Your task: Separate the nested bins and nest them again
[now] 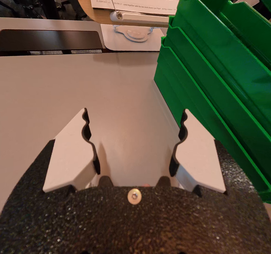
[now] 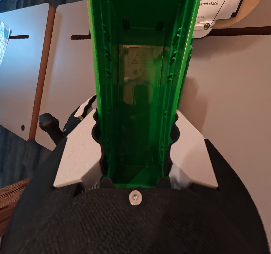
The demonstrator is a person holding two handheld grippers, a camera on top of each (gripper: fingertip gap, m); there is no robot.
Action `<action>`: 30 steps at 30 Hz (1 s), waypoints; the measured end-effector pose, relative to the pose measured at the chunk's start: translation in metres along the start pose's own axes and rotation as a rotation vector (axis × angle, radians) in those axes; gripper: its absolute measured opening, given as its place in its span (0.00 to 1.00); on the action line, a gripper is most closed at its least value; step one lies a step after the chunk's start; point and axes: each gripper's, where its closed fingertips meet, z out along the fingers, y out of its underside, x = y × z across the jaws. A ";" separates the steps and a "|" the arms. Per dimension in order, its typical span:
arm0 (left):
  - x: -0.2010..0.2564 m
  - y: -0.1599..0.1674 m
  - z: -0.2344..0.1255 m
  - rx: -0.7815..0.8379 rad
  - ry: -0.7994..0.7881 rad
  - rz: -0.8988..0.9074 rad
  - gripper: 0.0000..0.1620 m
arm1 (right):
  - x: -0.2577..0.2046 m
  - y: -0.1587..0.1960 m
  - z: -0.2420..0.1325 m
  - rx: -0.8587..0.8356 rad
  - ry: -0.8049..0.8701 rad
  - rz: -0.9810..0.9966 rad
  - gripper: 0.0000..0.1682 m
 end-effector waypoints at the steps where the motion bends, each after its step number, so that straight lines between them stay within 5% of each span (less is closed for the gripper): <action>1: -0.001 0.000 0.000 -0.002 0.001 -0.003 0.75 | -0.001 0.001 0.002 0.007 0.007 -0.011 0.59; 12: -0.003 0.005 0.005 -0.019 0.012 -0.025 0.75 | 0.010 0.003 0.010 0.136 0.092 -0.020 0.60; 22: 0.001 0.008 0.005 -0.031 0.019 -0.019 0.75 | 0.028 0.021 0.042 0.038 0.318 -0.102 0.62; 30: -0.002 0.009 0.006 -0.038 0.026 -0.035 0.75 | 0.034 0.024 0.055 -0.008 0.315 -0.098 0.62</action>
